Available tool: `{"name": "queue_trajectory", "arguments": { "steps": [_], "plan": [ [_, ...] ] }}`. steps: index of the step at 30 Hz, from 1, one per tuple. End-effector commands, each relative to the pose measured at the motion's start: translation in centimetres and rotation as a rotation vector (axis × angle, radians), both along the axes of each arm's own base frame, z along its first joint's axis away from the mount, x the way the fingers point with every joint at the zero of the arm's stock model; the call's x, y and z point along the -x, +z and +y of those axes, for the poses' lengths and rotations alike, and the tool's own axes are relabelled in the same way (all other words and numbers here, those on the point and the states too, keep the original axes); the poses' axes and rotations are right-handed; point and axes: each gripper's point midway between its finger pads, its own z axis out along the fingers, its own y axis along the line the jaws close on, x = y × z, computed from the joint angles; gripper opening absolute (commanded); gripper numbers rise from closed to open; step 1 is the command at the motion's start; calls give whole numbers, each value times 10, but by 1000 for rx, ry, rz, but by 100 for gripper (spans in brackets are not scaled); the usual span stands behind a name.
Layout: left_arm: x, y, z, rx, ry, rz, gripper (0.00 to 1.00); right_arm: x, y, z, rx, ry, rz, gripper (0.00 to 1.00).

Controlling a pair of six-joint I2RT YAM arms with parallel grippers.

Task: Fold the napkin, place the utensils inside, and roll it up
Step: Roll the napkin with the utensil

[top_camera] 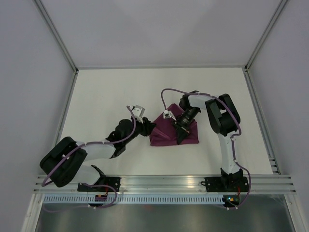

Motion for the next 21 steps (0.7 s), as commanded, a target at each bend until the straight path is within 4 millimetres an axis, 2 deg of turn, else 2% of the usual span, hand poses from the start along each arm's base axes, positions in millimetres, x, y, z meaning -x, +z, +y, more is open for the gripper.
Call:
{"name": "queue_trajectory", "arguments": {
  "steps": [1, 3, 4, 5, 6, 8, 10, 11, 12, 15, 21],
  "plan": [
    [-3, 49, -2, -129, 30, -361, 44, -2, -54, -30, 165, 107, -38, 0],
    [5, 45, -11, -242, -17, -420, 47, -5, -55, -28, 176, 96, -32, 1],
    [15, 42, -28, -336, -93, -490, 47, -6, -56, -28, 177, 97, -32, 1],
    [20, 37, -33, -398, -119, -514, 48, -7, -56, -28, 181, 95, -30, 1],
    [32, 33, -47, -454, -183, -572, 52, -7, -57, -28, 187, 90, -26, 0],
    [44, 10, -60, -538, -272, -574, 54, -10, -58, -26, 186, 84, -26, 0],
    [61, 3, -81, -595, -368, -633, 54, -10, -58, -26, 190, 78, -22, 1],
    [67, -13, -86, -643, -416, -626, 54, -10, -58, -26, 189, 77, -21, 1],
    [78, -18, -96, -673, -474, -646, 54, -11, -58, -26, 188, 73, -23, 1],
    [90, -41, -107, -739, -570, -633, 54, -12, -58, -27, 187, 60, -24, 1],
    [98, -58, -115, -787, -667, -644, 55, -13, -57, -27, 185, 48, -29, 0]
  ]
}}
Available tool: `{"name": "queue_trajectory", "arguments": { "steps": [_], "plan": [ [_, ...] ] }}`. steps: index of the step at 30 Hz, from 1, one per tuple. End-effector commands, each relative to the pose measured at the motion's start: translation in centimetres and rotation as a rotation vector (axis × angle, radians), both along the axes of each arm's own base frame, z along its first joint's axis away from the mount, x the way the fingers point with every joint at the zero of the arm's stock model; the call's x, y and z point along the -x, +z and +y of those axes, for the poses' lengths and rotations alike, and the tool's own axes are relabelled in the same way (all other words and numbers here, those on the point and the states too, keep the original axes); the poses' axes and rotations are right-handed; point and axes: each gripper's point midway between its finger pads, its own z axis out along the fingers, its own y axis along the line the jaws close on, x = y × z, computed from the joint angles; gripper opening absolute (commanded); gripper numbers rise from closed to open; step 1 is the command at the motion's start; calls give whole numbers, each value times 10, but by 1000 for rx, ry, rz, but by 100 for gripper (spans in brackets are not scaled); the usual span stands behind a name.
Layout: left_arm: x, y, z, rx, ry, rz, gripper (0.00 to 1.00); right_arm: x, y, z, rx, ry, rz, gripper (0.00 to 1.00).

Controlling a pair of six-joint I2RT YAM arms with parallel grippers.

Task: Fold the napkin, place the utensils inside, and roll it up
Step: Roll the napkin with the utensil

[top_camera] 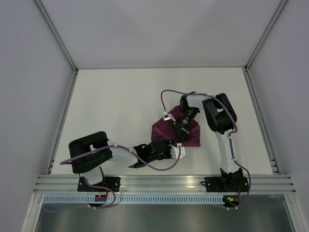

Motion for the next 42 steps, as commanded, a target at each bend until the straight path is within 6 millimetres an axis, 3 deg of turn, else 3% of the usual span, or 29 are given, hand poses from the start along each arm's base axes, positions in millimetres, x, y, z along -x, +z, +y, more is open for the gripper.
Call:
{"name": "queue_trajectory", "arguments": {
  "steps": [1, 7, 13, 17, 20, 21, 24, 25, 28, 32, 35, 38, 42],
  "plan": [
    [-1, -1, -11, -66, -86, -64, 55, -29, -57, -21, 70, 109, -210, 0],
    [-4, -18, -9, -161, -119, -96, 53, -30, -56, -22, 63, 100, -210, 0],
    [-9, -36, -4, -260, -132, -123, 41, -30, -54, -22, 49, 97, -213, 0],
    [-8, -42, -5, -305, -146, -97, 18, -29, -52, -22, 33, 94, -214, 1],
    [-5, -45, -6, -327, -155, -47, 9, -30, -49, -22, 26, 87, -241, 1],
    [-4, -45, -8, -332, -150, -13, 8, -33, -47, -22, 37, 66, -267, 5],
    [-5, -40, -15, -318, -132, 63, 3, -52, -35, -17, 21, 29, -400, 22],
    [1, -45, -11, -345, -145, 111, 3, -54, -33, -20, 26, 7, -419, 32],
    [7, -44, -15, -341, -146, 219, 2, -79, -9, -18, 16, -78, -544, 42],
    [9, -35, -21, -275, -145, 338, 2, -123, 32, -21, -23, -250, -701, 46],
    [5, -27, -21, -214, -130, 418, 2, -152, 51, -40, -17, -419, -754, 47],
    [9, -26, -17, -176, -126, 543, 2, -171, 65, -64, -15, -553, -783, 47],
    [-3, -23, -11, -124, -83, 711, 2, -178, 90, -91, -83, -668, -819, 46]
  ]
}}
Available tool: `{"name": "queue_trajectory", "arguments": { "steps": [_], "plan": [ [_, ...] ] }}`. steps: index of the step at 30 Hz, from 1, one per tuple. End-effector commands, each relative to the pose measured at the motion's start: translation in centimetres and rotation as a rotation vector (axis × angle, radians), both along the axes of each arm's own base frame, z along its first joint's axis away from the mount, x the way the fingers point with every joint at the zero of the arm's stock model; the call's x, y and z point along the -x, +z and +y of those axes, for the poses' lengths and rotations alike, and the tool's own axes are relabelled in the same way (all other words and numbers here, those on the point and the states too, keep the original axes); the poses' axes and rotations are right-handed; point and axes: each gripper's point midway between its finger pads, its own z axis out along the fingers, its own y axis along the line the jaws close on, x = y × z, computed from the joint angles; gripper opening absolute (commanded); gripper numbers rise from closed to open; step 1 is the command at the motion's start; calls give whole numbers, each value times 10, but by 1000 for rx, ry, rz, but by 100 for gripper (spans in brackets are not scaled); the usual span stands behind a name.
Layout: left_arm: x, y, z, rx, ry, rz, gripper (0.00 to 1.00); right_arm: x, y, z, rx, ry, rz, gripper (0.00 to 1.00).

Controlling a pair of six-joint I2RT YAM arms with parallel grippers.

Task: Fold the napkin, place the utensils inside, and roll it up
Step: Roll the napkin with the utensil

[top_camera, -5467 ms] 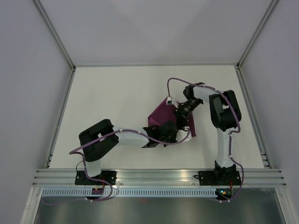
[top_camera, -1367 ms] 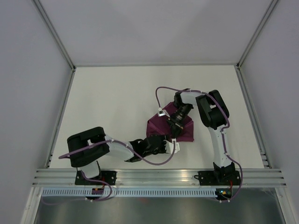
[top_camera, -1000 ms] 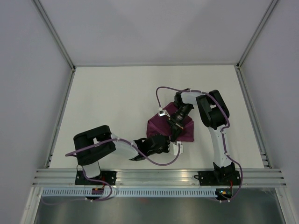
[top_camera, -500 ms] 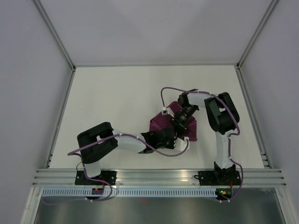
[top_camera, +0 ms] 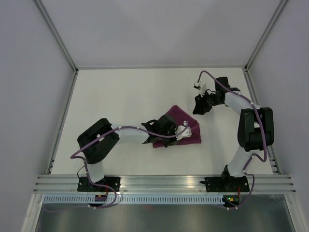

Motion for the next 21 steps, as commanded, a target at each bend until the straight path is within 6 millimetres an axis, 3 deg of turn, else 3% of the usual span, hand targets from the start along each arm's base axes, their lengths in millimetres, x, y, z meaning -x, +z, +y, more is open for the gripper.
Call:
{"name": "queue_trajectory", "arguments": {
  "steps": [1, 2, 4, 5, 6, 7, 11, 15, 21],
  "plan": [
    [24, -7, 10, -12, 26, 331, 2, -8, 31, -13, -92, -70, -104, 46],
    [19, -5, 4, -7, 38, 372, 2, -7, 44, -13, -92, -57, -165, 47],
    [21, -6, 10, -17, 39, 492, 2, 10, 37, -15, -79, -43, -180, 47],
    [13, -7, 8, -12, 60, 529, 2, 12, 48, -15, -71, -20, -254, 47],
    [17, -5, 8, -5, 44, 575, 2, 26, 39, -15, -68, -11, -242, 48],
    [15, -4, 8, -3, 50, 597, 2, 30, 46, -15, -64, -1, -285, 48],
    [13, -8, 11, 21, 65, 711, 2, 61, 39, -13, -40, 117, -344, 48],
    [10, -17, 16, 28, 78, 817, 2, 97, 22, 7, -4, 269, -414, 54],
    [9, -25, 16, 28, 92, 891, 2, 126, 4, 46, 77, 411, -496, 58]
  ]
}}
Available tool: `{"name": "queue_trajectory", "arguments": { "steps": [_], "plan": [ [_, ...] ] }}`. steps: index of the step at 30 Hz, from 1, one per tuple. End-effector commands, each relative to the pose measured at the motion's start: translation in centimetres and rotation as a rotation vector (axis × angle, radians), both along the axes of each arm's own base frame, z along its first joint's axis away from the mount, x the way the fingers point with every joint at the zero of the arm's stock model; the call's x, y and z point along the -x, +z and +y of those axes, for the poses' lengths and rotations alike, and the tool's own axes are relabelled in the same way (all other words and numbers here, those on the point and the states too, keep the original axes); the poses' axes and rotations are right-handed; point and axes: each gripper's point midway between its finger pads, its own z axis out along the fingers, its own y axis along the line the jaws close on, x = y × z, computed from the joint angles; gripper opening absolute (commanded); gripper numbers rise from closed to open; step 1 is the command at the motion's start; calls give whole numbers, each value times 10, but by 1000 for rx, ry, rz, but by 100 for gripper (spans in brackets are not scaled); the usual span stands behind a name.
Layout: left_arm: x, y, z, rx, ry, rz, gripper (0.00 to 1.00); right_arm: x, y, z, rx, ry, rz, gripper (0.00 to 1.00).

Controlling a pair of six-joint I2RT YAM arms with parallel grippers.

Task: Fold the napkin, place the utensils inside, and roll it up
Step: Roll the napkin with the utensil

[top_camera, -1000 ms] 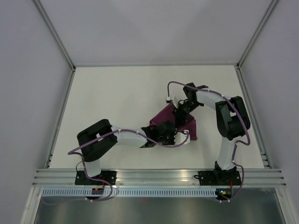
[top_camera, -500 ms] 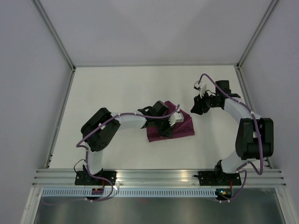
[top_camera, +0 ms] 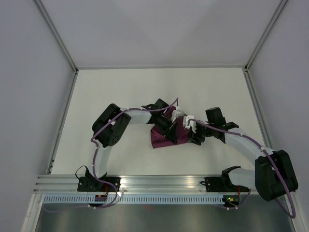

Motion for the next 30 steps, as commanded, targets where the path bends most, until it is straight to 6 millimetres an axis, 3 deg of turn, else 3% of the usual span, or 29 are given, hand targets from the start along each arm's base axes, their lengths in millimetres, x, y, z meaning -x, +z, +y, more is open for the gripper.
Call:
{"name": "queue_trajectory", "arguments": {
  "steps": [1, 14, 24, 29, 30],
  "plan": [
    [17, -23, 11, -83, 6, 131, 2, -6, 4, 21, 26, 88, -152, 58],
    [14, -28, 13, -102, 22, 145, 2, 16, -27, 55, 135, 222, -119, 57],
    [12, -28, 13, -104, 26, 139, 2, 18, -51, 57, 209, 232, -75, 47],
    [9, -30, 14, -111, 40, 138, 3, 19, -59, 52, 238, 225, -54, 12],
    [8, -29, 14, -114, 54, 150, 5, 21, -62, 50, 246, 225, -40, 10]
  ]
}}
